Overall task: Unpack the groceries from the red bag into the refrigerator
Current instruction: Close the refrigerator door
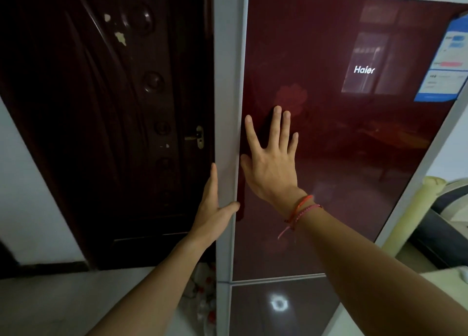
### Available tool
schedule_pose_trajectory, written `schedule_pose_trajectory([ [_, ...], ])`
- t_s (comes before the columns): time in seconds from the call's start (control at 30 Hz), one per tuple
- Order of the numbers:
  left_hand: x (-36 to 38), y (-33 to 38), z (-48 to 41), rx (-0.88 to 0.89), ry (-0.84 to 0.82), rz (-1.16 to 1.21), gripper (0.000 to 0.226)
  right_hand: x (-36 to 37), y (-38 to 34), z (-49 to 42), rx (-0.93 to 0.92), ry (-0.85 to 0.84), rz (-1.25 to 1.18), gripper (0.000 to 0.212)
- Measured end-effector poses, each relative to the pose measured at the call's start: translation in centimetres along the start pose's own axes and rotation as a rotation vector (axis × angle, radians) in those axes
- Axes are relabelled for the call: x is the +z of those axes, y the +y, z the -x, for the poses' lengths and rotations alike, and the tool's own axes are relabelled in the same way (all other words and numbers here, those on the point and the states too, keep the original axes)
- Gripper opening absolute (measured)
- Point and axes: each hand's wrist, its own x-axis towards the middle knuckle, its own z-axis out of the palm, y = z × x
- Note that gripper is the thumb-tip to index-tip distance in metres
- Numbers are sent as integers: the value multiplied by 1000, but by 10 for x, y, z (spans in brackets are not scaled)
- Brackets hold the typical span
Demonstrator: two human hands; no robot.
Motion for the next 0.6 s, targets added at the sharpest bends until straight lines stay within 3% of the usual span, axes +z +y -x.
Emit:
schedule_pose_trajectory([
  [0.33,0,1,1,0,-5,-37,100,-8,3,1,-14,-43,7,80],
  [0.6,-20,23,11,-29,-41,-431,94,-41,3,1,-15,-210,-45,76],
])
